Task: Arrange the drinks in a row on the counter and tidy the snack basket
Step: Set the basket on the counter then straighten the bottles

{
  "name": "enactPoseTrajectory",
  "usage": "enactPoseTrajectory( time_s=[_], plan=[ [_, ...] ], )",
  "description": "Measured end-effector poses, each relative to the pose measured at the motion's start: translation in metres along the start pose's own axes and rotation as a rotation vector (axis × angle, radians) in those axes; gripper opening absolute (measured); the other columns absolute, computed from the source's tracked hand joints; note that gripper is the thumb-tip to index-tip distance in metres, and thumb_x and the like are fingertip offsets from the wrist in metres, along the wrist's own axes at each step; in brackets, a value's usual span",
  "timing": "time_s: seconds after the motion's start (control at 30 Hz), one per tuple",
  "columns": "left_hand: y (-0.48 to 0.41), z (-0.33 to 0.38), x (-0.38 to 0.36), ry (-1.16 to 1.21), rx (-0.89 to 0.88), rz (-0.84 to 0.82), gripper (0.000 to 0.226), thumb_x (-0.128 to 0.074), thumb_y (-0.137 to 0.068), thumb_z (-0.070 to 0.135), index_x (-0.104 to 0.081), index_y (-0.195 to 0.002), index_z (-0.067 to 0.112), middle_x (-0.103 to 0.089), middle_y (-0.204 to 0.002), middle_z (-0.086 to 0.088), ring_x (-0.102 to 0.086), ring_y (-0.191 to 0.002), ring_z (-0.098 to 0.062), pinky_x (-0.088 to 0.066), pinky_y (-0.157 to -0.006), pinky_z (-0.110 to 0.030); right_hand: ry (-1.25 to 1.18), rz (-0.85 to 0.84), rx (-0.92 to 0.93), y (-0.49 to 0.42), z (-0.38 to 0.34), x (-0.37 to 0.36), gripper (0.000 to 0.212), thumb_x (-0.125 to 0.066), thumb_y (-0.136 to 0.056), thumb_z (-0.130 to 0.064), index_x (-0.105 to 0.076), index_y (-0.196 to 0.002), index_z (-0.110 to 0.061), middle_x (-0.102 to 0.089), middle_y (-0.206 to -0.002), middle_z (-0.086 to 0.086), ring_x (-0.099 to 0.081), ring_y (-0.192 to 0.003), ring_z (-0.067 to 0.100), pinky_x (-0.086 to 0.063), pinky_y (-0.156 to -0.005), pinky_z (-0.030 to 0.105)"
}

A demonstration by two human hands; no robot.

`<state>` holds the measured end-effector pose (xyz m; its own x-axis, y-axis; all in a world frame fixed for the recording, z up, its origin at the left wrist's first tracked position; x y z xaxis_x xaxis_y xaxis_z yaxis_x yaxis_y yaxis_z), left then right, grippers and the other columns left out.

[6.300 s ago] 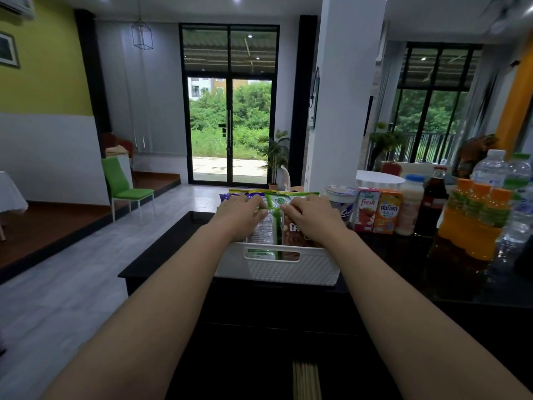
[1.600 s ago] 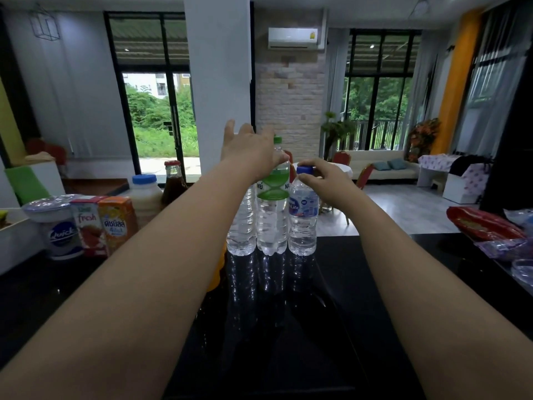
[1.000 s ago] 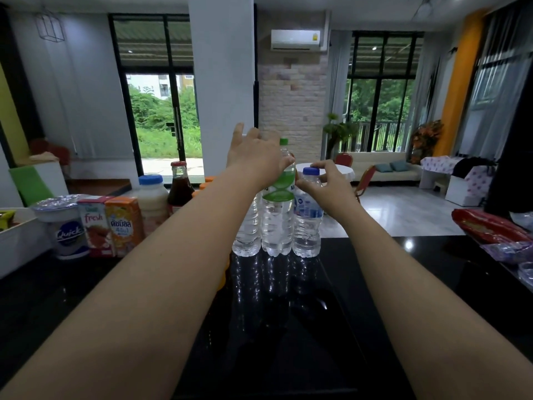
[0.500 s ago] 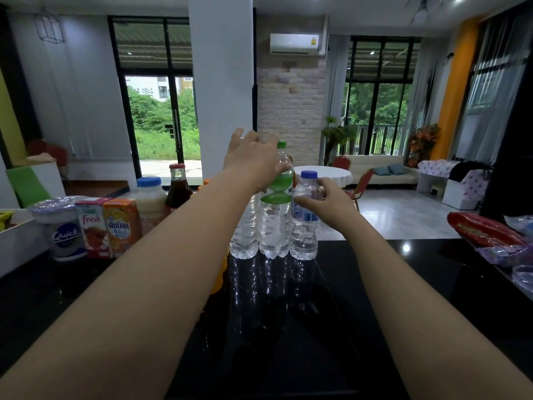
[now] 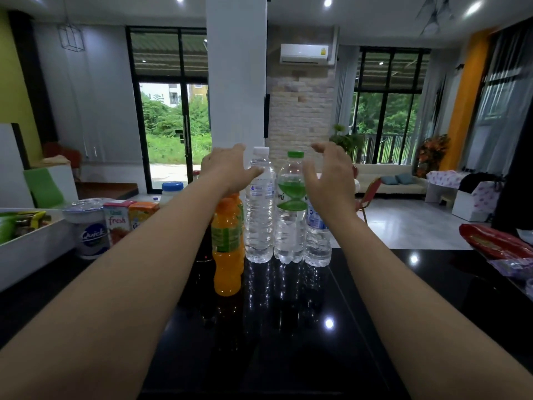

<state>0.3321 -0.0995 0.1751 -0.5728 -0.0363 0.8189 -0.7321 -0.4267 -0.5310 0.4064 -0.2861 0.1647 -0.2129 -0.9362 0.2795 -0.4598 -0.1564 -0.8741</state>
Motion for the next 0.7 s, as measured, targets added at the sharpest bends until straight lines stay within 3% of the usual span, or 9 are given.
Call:
enactPoseTrajectory(
  time_s=[0.13, 0.27, 0.37, 0.5, 0.6, 0.7],
  plan=[
    [0.000, -0.009, -0.010, 0.162, 0.027, -0.134, 0.078, -0.055, -0.084, 0.063, -0.036, -0.145, 0.018, -0.057, -0.135, -0.004, -0.049, -0.125, -0.029, -0.043, -0.102, -0.045, 0.149, -0.135, 0.150, -0.020, -0.039, -0.034, 0.038, -0.047, -0.097, -0.033, -0.052, -0.132, -0.016, -0.055, -0.131, 0.005, -0.044, -0.124, 0.025, -0.032, -0.100, 0.038],
    [-0.001, -0.007, -0.015, 0.236, 0.026, -0.153, 0.078, -0.061, -0.079, 0.063, -0.040, -0.142, 0.021, -0.057, -0.131, -0.008, -0.052, -0.120, -0.029, -0.047, -0.098, -0.044, 0.340, -0.375, 0.116, -0.041, -0.040, -0.072, 0.046, -0.036, -0.100, -0.041, -0.040, -0.144, -0.028, -0.044, -0.147, 0.003, -0.028, -0.139, 0.025, -0.015, -0.113, 0.044],
    [-0.005, -0.005, -0.016, 0.207, -0.001, -0.132, 0.073, -0.063, -0.081, 0.059, -0.041, -0.141, 0.022, -0.057, -0.130, -0.008, -0.052, -0.118, -0.029, -0.046, -0.097, -0.045, 0.423, -0.513, 0.097, -0.051, -0.035, -0.089, 0.043, -0.034, -0.099, -0.045, -0.046, -0.139, -0.035, -0.047, -0.145, 0.003, -0.029, -0.139, 0.025, -0.008, -0.114, 0.047],
    [-0.007, -0.009, -0.016, 0.273, -0.061, -0.203, 0.071, -0.062, -0.086, 0.050, -0.038, -0.145, 0.020, -0.054, -0.134, -0.008, -0.050, -0.122, -0.025, -0.043, -0.102, -0.045, 0.329, -0.496, 0.046, -0.058, -0.031, -0.090, 0.037, -0.046, -0.092, -0.055, -0.059, -0.123, -0.041, -0.064, -0.124, -0.006, -0.050, -0.121, 0.022, -0.025, -0.106, 0.044],
    [-0.005, -0.008, -0.019, 0.316, -0.076, -0.235, 0.074, -0.063, -0.085, 0.051, -0.036, -0.147, 0.020, -0.051, -0.136, -0.010, -0.049, -0.124, -0.026, -0.043, -0.102, -0.043, 0.286, -0.445, 0.038, -0.060, -0.030, -0.086, 0.035, -0.054, -0.086, -0.059, -0.063, -0.113, -0.039, -0.066, -0.114, -0.008, -0.053, -0.113, 0.022, -0.034, -0.092, 0.038],
    [-0.004, -0.007, -0.020, 0.328, -0.036, -0.186, 0.078, -0.066, -0.080, 0.057, -0.040, -0.142, 0.018, -0.052, -0.134, -0.009, -0.050, -0.121, -0.028, -0.045, -0.099, -0.045, 0.273, -0.433, 0.040, -0.061, -0.033, -0.085, 0.035, -0.058, -0.082, -0.062, -0.064, -0.107, -0.037, -0.067, -0.110, -0.007, -0.053, -0.112, 0.022, -0.036, -0.091, 0.038]
  ],
)
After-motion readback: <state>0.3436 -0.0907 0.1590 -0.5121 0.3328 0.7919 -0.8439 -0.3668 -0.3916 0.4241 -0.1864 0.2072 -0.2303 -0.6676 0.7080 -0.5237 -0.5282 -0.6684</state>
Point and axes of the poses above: each hand's wrist, its own y-axis away from the middle knuckle, its own x-axis out of the back of the hand, z = x × y, the point moved 8 cm from there along -y, towards the middle knuckle
